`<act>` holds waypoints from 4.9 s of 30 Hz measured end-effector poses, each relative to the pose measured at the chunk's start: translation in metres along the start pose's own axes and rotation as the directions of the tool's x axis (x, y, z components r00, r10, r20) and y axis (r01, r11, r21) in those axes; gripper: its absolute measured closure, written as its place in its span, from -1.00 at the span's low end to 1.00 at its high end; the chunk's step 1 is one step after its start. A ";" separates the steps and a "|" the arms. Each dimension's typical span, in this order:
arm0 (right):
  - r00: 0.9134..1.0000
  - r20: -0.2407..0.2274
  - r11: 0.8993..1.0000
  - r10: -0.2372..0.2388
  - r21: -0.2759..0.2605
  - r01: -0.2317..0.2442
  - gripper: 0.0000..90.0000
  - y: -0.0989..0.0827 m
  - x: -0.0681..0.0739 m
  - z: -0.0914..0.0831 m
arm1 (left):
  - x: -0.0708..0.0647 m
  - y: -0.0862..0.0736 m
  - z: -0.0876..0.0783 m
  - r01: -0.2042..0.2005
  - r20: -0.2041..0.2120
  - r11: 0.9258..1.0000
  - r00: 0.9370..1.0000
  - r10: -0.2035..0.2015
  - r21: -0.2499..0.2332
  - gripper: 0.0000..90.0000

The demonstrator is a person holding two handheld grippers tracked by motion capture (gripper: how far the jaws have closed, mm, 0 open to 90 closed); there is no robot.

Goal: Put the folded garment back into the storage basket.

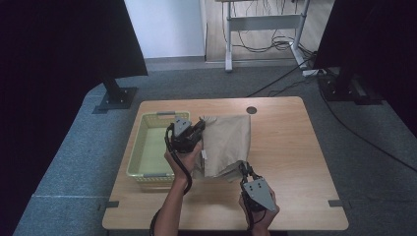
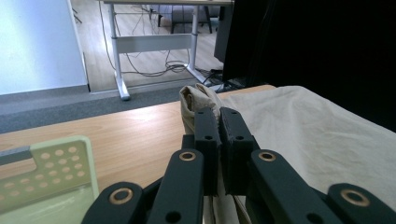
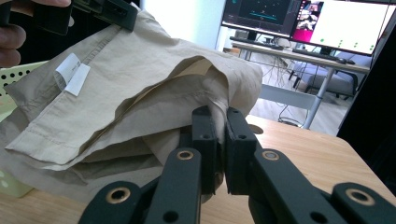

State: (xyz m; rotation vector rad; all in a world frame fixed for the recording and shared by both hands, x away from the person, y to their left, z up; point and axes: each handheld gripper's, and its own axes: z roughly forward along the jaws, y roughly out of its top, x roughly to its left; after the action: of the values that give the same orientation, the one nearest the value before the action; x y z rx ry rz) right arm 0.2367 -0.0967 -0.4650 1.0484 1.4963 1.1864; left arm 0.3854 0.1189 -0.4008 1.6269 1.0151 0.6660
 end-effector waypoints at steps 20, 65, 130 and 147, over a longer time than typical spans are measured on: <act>1.000 -0.013 1.000 -0.006 -0.006 0.006 0.88 0.003 0.009 0.004 | 0.013 0.001 -0.007 0.008 -0.012 1.000 1.000 -0.008 -0.003 0.91; 0.998 -0.062 0.999 -0.032 -0.017 0.031 0.88 0.014 0.040 0.022 | 0.043 0.004 -0.025 0.015 -0.066 1.000 0.998 -0.016 -0.013 0.91; 0.989 -0.131 0.998 -0.068 -0.009 0.068 0.88 0.022 0.083 0.046 | 0.087 0.000 -0.048 0.036 -0.133 0.999 0.990 -0.036 -0.004 0.92; 0.986 -0.151 0.997 -0.072 -0.003 0.072 0.88 0.021 0.096 0.054 | 0.098 -0.003 -0.055 0.030 -0.160 1.000 0.987 -0.030 0.000 0.92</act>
State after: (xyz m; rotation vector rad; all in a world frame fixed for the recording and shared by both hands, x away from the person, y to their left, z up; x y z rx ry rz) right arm 0.2710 0.0099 -0.4641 0.9148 1.6399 1.2355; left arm 0.3871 0.2312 -0.3944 1.5765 1.1539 0.7849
